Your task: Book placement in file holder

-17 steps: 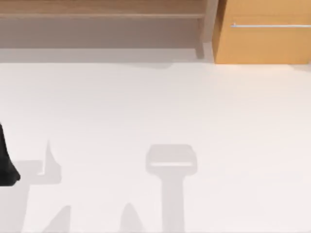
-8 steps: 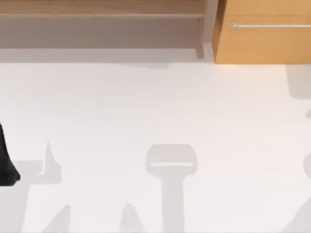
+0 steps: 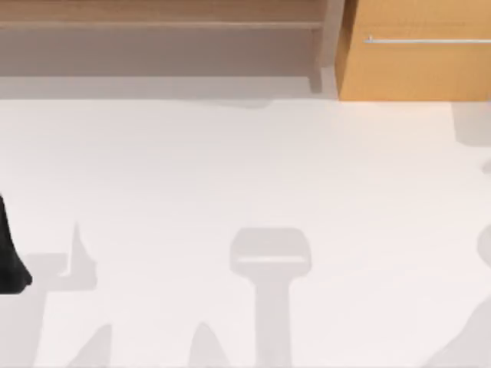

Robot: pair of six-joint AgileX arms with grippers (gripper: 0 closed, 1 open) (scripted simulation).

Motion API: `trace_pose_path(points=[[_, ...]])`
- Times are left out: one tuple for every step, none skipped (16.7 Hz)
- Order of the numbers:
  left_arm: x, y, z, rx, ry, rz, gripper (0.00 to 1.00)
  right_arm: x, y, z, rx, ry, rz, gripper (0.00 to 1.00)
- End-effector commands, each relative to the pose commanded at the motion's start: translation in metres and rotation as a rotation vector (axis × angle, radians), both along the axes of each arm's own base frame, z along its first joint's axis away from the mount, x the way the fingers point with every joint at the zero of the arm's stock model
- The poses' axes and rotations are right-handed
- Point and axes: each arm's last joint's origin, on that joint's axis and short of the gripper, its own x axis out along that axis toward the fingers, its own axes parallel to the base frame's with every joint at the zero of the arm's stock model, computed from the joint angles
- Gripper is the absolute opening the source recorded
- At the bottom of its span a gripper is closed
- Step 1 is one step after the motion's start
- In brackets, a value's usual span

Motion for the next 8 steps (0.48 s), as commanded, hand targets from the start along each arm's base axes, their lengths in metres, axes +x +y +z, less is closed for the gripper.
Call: trace_pose_path(points=[[0.0000, 0.0000, 0.0000, 0.000, 0.000, 0.000, 1.00, 0.0039, -0.0003, 0.0000, -0.001, -0.002, 0.000, 0.00], [0.0000, 0.0000, 0.0000, 0.000, 0.000, 0.000, 1.00, 0.0085, -0.0003, -0.0007, -0.002, -0.003, 0.001, 0.00], [0.0000, 0.0000, 0.0000, 0.000, 0.000, 0.000, 1.00, 0.0117, 0.0004, -0.0013, -0.003, -0.002, 0.002, 0.00], [0.0000, 0.0000, 0.0000, 0.000, 0.000, 0.000, 1.00, 0.0124, 0.0006, -0.0015, -0.003, -0.002, 0.002, 0.00], [0.0000, 0.0000, 0.0000, 0.000, 0.000, 0.000, 1.00, 0.0124, 0.0006, -0.0015, -0.003, -0.002, 0.002, 0.00], [0.0000, 0.0000, 0.0000, 0.000, 0.000, 0.000, 1.00, 0.0124, 0.0006, -0.0015, -0.003, -0.002, 0.002, 0.00], [0.0000, 0.0000, 0.0000, 0.000, 0.000, 0.000, 1.00, 0.0124, 0.0006, -0.0015, -0.003, -0.002, 0.002, 0.00], [0.0000, 0.0000, 0.0000, 0.000, 0.000, 0.000, 1.00, 0.0124, 0.0006, -0.0015, -0.003, -0.002, 0.002, 0.08]])
